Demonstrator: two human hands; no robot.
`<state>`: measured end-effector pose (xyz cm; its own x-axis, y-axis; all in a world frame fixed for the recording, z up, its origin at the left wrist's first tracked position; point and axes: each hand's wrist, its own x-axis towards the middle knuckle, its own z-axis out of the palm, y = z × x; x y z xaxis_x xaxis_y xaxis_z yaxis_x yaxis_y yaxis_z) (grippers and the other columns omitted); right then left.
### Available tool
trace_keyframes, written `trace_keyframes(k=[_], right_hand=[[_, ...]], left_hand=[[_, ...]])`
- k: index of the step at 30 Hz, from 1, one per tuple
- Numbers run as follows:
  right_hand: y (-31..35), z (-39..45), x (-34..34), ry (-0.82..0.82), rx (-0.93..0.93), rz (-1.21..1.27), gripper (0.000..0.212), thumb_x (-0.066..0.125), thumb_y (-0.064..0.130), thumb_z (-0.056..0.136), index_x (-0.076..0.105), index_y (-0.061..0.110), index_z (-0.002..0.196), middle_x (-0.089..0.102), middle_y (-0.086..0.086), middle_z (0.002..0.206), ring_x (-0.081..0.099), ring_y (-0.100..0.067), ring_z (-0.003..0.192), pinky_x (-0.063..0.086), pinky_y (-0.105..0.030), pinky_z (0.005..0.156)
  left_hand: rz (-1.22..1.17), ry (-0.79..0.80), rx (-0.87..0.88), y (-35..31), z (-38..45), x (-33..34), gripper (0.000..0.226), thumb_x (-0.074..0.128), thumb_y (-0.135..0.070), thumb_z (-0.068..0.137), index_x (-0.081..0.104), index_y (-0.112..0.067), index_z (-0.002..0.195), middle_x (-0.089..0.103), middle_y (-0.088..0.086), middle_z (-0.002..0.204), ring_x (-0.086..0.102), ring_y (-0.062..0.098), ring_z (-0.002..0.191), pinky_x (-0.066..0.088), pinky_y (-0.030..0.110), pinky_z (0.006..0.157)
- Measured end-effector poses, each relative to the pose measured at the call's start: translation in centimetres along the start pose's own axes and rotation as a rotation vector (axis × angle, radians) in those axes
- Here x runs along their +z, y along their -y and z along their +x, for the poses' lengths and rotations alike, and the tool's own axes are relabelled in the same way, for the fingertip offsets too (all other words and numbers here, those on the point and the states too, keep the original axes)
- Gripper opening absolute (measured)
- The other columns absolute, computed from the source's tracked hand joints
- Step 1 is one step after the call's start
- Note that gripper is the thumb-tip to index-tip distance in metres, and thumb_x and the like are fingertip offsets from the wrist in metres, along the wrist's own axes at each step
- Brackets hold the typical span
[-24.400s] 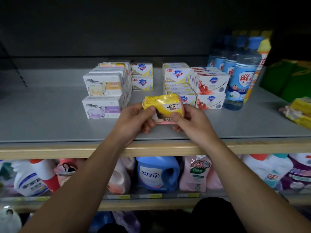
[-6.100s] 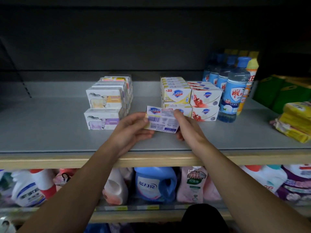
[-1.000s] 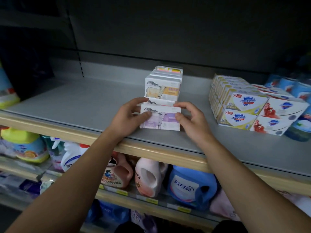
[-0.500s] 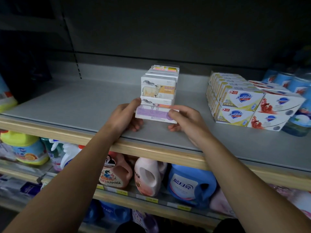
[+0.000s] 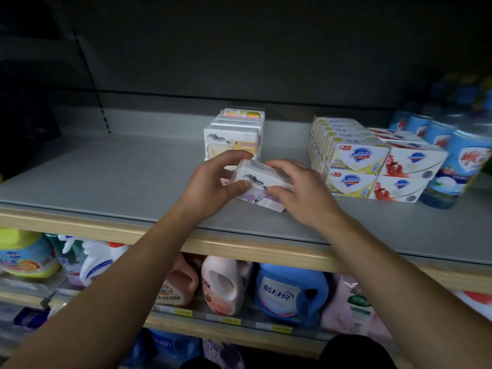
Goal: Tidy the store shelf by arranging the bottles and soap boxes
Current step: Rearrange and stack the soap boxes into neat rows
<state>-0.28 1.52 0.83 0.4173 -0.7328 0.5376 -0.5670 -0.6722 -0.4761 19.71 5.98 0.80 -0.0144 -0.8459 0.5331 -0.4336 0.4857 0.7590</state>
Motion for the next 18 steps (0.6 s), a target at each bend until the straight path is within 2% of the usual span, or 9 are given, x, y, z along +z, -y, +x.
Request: trace_keyframes(k=[2,6,10,12,14,16,18], right_hand=[[-1.0,0.0,-0.7,-0.003,0.023,-0.082,0.050,0.073,0.014,0.082,0.060,0.018,0.130,0.061,-0.004,0.124,0.054,-0.022,0.114,0.037,-0.026,0.095],[-2.9,0.3,-0.6,0.033,0.064,-0.253,0.048,0.066,0.012,0.088,0.056,0.015,0.135,0.057,-0.007,0.131,0.044,-0.027,0.123,0.028,-0.026,0.100],[-3.1,0.7,-0.8,-0.008,0.086,-0.385,0.048,0.067,0.019,0.089,0.057,0.019,0.136,0.053,-0.005,0.137,0.038,-0.026,0.129,0.026,-0.031,0.108],[-2.5,0.1,-0.8,-0.112,0.035,-0.543,0.046,0.073,0.023,0.083,0.063,0.019,0.128,0.052,-0.004,0.136,0.042,-0.031,0.125,0.034,-0.041,0.103],[-1.9,-0.9,-0.6,-0.190,-0.002,-0.533,0.044,0.075,0.021,0.080,0.065,0.017,0.123,0.055,-0.004,0.127,0.053,-0.033,0.107,0.048,-0.043,0.087],[-1.8,-1.3,-0.1,-0.083,0.033,-0.448,0.051,0.068,0.022,0.085,0.054,0.017,0.134,0.046,0.000,0.134,0.056,-0.031,0.106,0.052,-0.040,0.079],[-2.5,-0.9,0.6,0.035,0.119,-0.367,0.061,0.062,0.022,0.089,0.040,0.018,0.145,0.033,0.003,0.146,0.051,-0.026,0.119,0.049,-0.038,0.088]], left_hand=[[0.083,-0.032,-0.003,-0.2,0.5,1.0,0.046,0.075,-0.008,0.081,0.061,-0.026,0.121,0.064,-0.006,0.117,0.067,0.018,0.094,0.058,0.042,0.080],[0.273,-0.279,0.110,-0.6,1.9,0.2,0.040,0.071,-0.022,0.083,0.062,-0.020,0.122,0.066,-0.006,0.106,0.063,0.013,0.088,0.055,0.032,0.079],[0.589,-0.362,0.188,-0.3,3.4,-1.1,0.035,0.066,-0.023,0.086,0.065,-0.012,0.120,0.068,0.005,0.114,0.057,0.027,0.105,0.042,0.032,0.089],[0.680,-0.359,0.213,0.2,4.2,-1.4,0.035,0.066,-0.022,0.086,0.065,-0.010,0.119,0.066,0.009,0.117,0.052,0.032,0.111,0.038,0.033,0.091],[0.739,-0.348,0.222,0.9,5.1,-1.8,0.039,0.067,-0.025,0.086,0.063,-0.009,0.121,0.064,0.009,0.121,0.048,0.035,0.115,0.038,0.036,0.095],[0.778,-0.337,0.212,1.6,5.9,-2.1,0.043,0.067,-0.029,0.086,0.062,-0.010,0.124,0.062,0.010,0.125,0.047,0.036,0.119,0.036,0.039,0.099],[0.792,-0.317,0.186,2.2,6.5,-2.3,0.047,0.066,-0.033,0.086,0.060,-0.011,0.127,0.060,0.009,0.129,0.045,0.036,0.121,0.034,0.039,0.101]])
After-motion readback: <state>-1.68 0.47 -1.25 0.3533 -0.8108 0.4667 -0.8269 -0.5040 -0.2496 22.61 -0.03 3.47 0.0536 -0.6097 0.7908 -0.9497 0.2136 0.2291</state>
